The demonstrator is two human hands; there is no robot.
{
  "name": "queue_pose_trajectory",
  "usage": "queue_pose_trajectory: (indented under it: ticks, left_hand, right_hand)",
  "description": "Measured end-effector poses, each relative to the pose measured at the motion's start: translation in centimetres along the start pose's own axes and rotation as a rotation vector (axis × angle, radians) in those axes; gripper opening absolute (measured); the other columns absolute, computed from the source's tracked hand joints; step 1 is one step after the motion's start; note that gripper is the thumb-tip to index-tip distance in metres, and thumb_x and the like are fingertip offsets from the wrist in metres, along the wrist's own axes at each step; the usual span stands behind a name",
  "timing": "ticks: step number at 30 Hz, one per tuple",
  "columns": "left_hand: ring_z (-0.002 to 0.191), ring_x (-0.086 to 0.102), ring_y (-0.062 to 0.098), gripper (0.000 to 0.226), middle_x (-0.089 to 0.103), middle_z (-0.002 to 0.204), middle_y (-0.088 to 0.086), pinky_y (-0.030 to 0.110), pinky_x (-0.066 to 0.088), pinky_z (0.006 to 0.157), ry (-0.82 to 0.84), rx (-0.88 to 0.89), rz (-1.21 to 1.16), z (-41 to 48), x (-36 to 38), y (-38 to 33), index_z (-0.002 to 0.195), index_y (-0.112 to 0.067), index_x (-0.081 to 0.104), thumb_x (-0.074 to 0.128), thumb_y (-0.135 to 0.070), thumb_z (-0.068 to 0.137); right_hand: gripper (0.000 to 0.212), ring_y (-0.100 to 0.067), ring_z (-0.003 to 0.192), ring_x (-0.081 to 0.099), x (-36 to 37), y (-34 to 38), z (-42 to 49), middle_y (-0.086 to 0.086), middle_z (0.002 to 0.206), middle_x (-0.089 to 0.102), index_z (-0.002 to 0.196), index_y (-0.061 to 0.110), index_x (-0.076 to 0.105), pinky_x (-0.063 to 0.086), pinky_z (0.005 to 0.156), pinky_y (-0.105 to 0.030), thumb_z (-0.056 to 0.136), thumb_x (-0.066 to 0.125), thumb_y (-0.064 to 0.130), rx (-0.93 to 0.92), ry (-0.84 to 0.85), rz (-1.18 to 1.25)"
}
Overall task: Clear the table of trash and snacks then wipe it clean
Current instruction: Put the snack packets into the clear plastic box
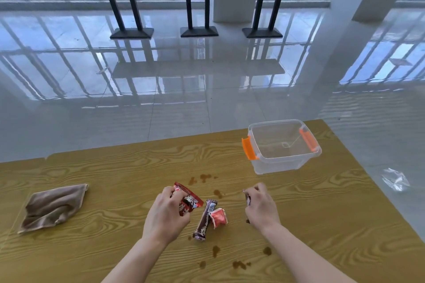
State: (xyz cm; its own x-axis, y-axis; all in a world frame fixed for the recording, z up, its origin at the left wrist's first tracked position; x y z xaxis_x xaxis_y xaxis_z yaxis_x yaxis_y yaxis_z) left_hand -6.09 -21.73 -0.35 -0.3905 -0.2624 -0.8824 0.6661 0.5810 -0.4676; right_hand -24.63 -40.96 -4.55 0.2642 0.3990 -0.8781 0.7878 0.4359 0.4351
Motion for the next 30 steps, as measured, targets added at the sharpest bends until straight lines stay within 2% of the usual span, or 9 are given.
queue_pose_trajectory:
  ticks: [2,5,9,13,17,21,25,27,30]
  left_hand:
    - [0.108,0.052,0.017,0.044,0.052,0.123,-0.004,0.027,0.045,0.08,-0.028,0.032,-0.01,0.7,-0.5,-1.3,0.12,-0.029,0.062,0.069,-0.032,0.076]
    - [0.111,0.052,0.017,0.047,0.052,0.124,-0.003,0.028,0.047,0.082,-0.062,0.089,-0.036,2.0,-1.2,-3.5,0.122,-0.027,0.061,0.071,-0.031,0.077]
    - [0.111,0.052,0.019,0.049,0.052,0.126,0.0,0.03,0.049,0.084,-0.083,0.153,-0.053,3.9,-1.9,-7.0,0.124,-0.024,0.061,0.073,-0.03,0.077]
    - [0.113,0.052,0.02,0.051,0.052,0.127,0.001,0.031,0.048,0.086,-0.108,0.216,-0.069,5.7,-2.4,-10.7,0.126,-0.021,0.06,0.072,-0.029,0.078]
    - [0.113,0.051,0.022,0.05,0.053,0.128,0.003,0.035,0.048,0.089,-0.13,0.277,-0.073,7.6,-2.7,-14.7,0.125,-0.02,0.06,0.07,-0.03,0.077]
    - [0.113,0.052,0.023,0.048,0.054,0.127,0.002,0.035,0.048,0.089,-0.126,0.32,-0.074,9.5,-2.3,-18.3,0.123,-0.02,0.061,0.07,-0.029,0.076]
    - [0.111,0.053,0.024,0.045,0.053,0.125,0.002,0.033,0.047,0.088,-0.09,0.328,-0.071,11.7,-1.0,-21.1,0.121,-0.02,0.062,0.069,-0.031,0.078]
    - [0.109,0.053,0.024,0.043,0.053,0.125,0.002,0.033,0.047,0.087,-0.069,0.33,-0.063,12.8,-0.2,-22.3,0.119,-0.019,0.062,0.068,-0.031,0.078]
    - [0.108,0.053,0.023,0.042,0.052,0.124,0.003,0.033,0.047,0.086,-0.04,0.338,-0.052,14.4,1.1,-24.0,0.117,-0.018,0.062,0.067,-0.03,0.077]
  right_hand:
    - [0.035,-0.022,0.089,0.055,-1.3,0.5,-0.1,0.0,0.108,0.045,0.106,0.011,0.066,0.048,0.07,-0.033,0.082,0.049,-0.007,-0.034,-0.045,0.018]
    - [0.033,-0.023,0.093,0.059,-3.5,1.3,-0.1,0.0,0.108,0.049,0.106,0.011,0.067,0.042,0.068,-0.026,0.084,0.052,-0.008,-0.102,-0.122,0.055]
    - [0.041,-0.02,0.092,0.057,-7.0,2.0,0.2,0.0,0.11,0.05,0.117,0.013,0.067,0.039,0.073,-0.023,0.084,0.055,-0.008,-0.16,-0.197,0.094]
    - [0.043,-0.016,0.088,0.053,-10.4,2.4,1.0,0.002,0.107,0.051,0.121,0.015,0.065,0.039,0.071,-0.023,0.085,0.056,-0.007,-0.204,-0.267,0.095]
    - [0.029,-0.02,0.086,0.056,-13.7,1.7,2.2,0.001,0.104,0.052,0.108,0.014,0.069,0.044,0.068,-0.028,0.085,0.06,0.0,-0.203,-0.34,0.118]
    - [0.033,-0.024,0.091,0.059,-16.0,-0.2,4.1,-0.002,0.107,0.054,0.109,0.01,0.068,0.051,0.075,-0.033,0.082,0.058,-0.005,-0.175,-0.347,0.121]
    - [0.042,-0.021,0.098,0.056,-17.5,-2.4,6.7,-0.003,0.111,0.054,0.123,0.012,0.066,0.038,0.075,-0.023,0.086,0.058,-0.004,-0.141,-0.351,0.088]
    - [0.041,-0.021,0.102,0.054,-18.1,-3.4,7.9,-0.004,0.11,0.055,0.123,0.013,0.067,0.034,0.075,-0.022,0.086,0.058,-0.002,-0.121,-0.354,0.055]
    - [0.038,-0.022,0.102,0.054,-18.7,-4.4,9.4,-0.004,0.107,0.054,0.119,0.013,0.068,0.044,0.079,-0.029,0.086,0.057,-0.002,-0.109,-0.342,0.047]
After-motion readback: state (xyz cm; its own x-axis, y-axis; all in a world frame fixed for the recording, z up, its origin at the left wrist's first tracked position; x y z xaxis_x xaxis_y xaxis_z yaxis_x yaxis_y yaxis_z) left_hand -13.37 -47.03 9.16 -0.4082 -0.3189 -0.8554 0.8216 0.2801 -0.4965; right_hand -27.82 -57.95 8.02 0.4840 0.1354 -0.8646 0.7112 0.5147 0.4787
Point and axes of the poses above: each hand's wrist, its own z-axis towards the middle knuckle, its own x-axis out of the palm, y = z × x, the point moved 5 cm from there along z, towards the middle knuckle
